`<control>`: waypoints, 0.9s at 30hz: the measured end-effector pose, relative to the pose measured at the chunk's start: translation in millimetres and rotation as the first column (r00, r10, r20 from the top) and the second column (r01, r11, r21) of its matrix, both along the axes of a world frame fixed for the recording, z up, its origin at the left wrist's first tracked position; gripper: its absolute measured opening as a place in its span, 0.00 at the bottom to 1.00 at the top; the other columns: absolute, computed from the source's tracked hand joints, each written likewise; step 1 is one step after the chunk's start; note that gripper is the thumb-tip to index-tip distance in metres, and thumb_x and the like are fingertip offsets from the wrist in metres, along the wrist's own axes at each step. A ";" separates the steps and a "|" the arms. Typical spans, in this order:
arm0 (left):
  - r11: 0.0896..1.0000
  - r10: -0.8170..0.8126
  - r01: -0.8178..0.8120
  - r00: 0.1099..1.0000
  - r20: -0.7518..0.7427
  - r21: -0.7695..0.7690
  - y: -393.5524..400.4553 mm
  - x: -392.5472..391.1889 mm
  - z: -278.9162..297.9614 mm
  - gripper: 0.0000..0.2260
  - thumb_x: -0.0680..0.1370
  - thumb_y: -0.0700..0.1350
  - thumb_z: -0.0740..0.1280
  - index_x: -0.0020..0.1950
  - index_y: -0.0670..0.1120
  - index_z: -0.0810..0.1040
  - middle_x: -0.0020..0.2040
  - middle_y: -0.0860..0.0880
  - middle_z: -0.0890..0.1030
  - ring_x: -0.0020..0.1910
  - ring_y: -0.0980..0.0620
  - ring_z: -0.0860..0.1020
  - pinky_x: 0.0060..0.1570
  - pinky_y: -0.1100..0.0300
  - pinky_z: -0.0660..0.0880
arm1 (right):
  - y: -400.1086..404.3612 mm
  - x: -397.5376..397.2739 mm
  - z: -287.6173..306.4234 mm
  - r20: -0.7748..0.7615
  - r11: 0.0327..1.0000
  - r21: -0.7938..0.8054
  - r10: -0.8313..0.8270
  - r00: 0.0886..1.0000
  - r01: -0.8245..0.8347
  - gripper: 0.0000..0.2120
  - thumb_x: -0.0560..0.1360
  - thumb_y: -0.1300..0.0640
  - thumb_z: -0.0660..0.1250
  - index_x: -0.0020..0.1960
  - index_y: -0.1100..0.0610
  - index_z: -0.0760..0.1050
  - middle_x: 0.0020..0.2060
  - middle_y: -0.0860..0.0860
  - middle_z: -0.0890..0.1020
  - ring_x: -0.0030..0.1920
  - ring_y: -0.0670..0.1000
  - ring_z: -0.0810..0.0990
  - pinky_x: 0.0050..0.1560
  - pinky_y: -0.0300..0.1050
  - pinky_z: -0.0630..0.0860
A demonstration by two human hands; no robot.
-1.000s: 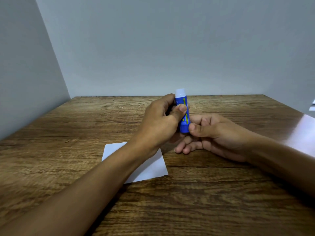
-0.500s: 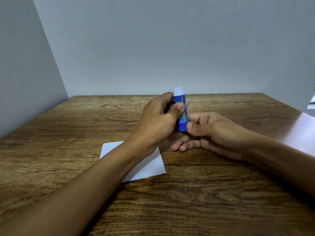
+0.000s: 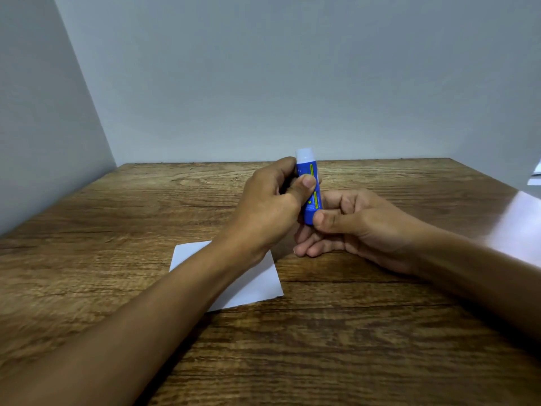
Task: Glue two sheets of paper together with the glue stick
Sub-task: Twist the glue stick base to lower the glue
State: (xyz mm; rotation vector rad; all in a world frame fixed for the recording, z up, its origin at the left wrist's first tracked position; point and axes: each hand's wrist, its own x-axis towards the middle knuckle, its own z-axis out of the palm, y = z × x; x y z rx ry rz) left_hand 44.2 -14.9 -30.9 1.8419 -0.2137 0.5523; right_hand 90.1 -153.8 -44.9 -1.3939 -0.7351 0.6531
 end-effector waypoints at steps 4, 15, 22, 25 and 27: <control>1.000 0.000 0.000 1.000 0.009 -0.026 -1.4 0.9 0.6 0.07 0.76 0.39 0.60 0.45 0.36 0.75 0.42 0.36 0.77 0.40 0.47 0.73 0.44 0.46 0.72 | 4.3 -3.0 -1.6 0.042 0.998 0.001 -0.067 0.997 0.067 0.13 0.62 0.58 0.70 0.44 0.61 0.74 0.30 0.55 0.82 0.33 0.52 0.84 0.36 0.38 0.80; 1.000 -0.002 0.001 1.000 0.026 0.017 -2.2 -0.4 0.7 0.13 0.71 0.46 0.60 0.44 0.36 0.74 0.43 0.33 0.77 0.41 0.38 0.75 0.46 0.44 0.74 | 0.8 -1.4 0.9 0.046 0.999 -0.017 -0.046 0.998 0.047 0.12 0.64 0.59 0.68 0.46 0.64 0.74 0.33 0.57 0.83 0.35 0.52 0.84 0.37 0.38 0.81; 1.000 -0.009 0.009 1.000 0.003 -0.020 -2.8 1.1 0.3 0.12 0.70 0.46 0.61 0.43 0.38 0.74 0.39 0.41 0.75 0.39 0.47 0.72 0.43 0.49 0.71 | -0.3 -1.5 3.7 0.023 0.999 -0.028 0.019 1.000 -0.019 0.18 0.66 0.57 0.67 0.53 0.66 0.74 0.42 0.59 0.84 0.41 0.54 0.84 0.44 0.41 0.80; 0.999 -0.015 0.015 1.000 0.000 -0.041 -1.4 2.0 -0.5 0.07 0.75 0.41 0.61 0.43 0.38 0.74 0.38 0.42 0.74 0.37 0.49 0.71 0.35 0.61 0.70 | -2.8 -1.1 4.1 0.000 0.997 -0.024 0.072 0.997 -0.072 0.19 0.69 0.58 0.64 0.57 0.68 0.73 0.50 0.61 0.82 0.46 0.57 0.83 0.48 0.43 0.80; 0.999 -0.018 0.018 1.000 0.002 -0.035 -1.1 1.9 -0.6 0.07 0.75 0.41 0.61 0.44 0.37 0.74 0.39 0.39 0.74 0.37 0.48 0.72 0.36 0.59 0.71 | -2.1 -1.3 3.6 -0.011 0.999 -0.021 0.038 0.999 -0.038 0.19 0.68 0.59 0.64 0.56 0.68 0.73 0.47 0.61 0.83 0.44 0.56 0.84 0.46 0.42 0.80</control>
